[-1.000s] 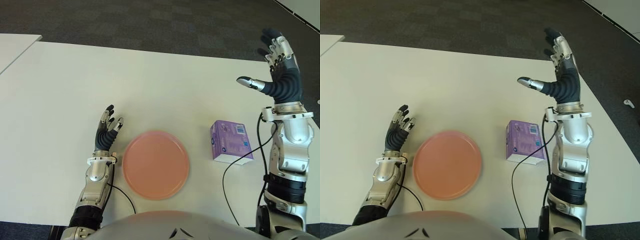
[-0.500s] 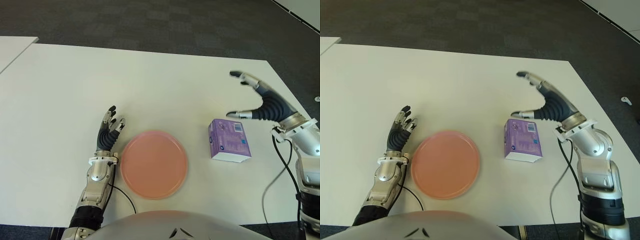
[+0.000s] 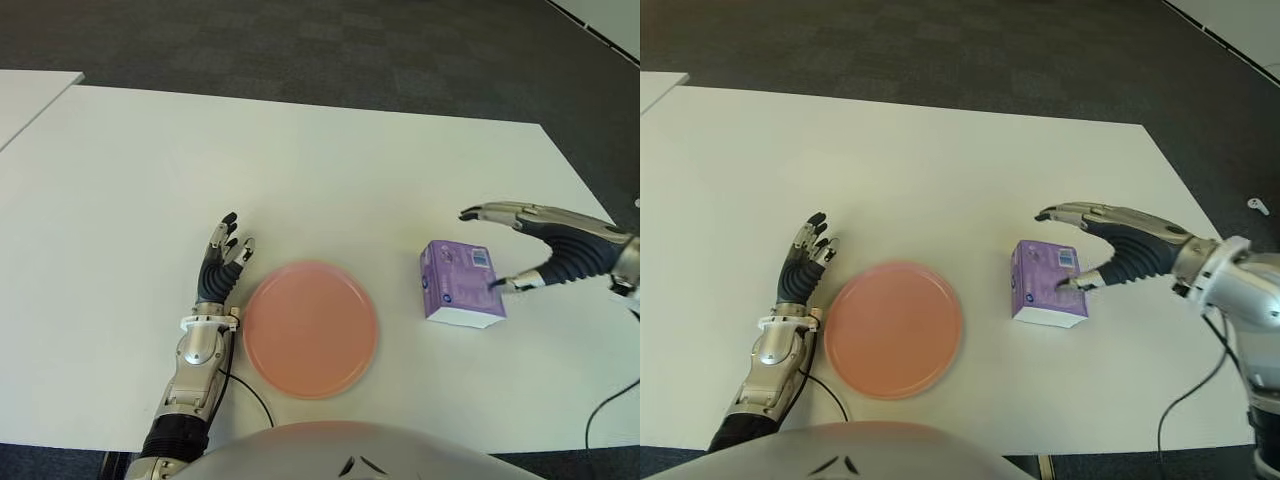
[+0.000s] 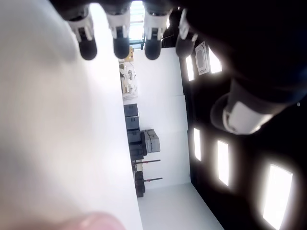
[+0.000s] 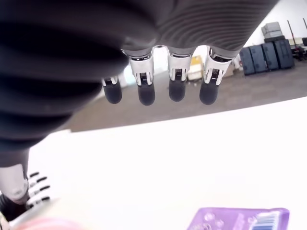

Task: Put the tissue paper into the plate.

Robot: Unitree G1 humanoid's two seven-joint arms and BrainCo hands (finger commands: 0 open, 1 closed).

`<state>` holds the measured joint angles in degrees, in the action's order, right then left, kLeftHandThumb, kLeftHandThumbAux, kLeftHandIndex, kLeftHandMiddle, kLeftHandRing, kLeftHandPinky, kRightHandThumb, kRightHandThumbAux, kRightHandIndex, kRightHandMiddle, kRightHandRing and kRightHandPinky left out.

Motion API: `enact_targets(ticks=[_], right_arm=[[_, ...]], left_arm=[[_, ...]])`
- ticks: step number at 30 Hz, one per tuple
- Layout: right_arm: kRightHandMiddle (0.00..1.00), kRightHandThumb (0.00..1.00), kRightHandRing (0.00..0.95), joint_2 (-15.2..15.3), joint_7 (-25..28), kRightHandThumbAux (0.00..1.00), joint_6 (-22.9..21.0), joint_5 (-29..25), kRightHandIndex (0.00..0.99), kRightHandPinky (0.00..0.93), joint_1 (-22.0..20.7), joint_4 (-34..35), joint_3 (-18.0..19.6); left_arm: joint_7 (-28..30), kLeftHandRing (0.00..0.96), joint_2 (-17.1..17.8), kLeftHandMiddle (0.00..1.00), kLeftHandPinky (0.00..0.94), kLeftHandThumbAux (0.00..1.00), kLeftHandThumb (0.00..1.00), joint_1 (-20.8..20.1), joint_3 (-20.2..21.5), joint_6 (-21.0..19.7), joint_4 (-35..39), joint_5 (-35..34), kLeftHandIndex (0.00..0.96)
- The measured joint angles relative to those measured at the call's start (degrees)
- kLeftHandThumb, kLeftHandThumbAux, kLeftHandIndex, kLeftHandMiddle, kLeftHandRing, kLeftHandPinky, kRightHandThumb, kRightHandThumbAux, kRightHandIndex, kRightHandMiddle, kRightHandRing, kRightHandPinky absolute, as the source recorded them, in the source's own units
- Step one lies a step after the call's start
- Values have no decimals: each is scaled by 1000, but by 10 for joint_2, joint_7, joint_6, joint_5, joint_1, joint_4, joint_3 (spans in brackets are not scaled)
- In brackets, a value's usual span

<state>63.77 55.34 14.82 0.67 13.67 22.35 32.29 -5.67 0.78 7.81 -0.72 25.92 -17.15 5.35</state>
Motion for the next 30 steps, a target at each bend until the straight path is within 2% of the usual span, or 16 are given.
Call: enact_targets(ticks=[4,15,21,30], right_arm=[[0,0,0,21,46,438,11,-12,0,0,18,-3,17],[0,11,0,31,111,425,31,-5,0,0,43,35,24],[0,13,0,35,121,419,33,9,0,0,42,39,27],[0,22,0,28,94,422,39,38,0,0,37,28,10]], left_arm=[[2,0,6,0,0,502,0,-1,1,2,-6,0,0],[3,0,8,0,0,515,0,-9,1,5,-17,-2,0],[3,0,8,0,0,533,0,-14,2,3,-20,-4,0],[3,0,8,0,0,540,0,-21,4,15,-33,-4,0]])
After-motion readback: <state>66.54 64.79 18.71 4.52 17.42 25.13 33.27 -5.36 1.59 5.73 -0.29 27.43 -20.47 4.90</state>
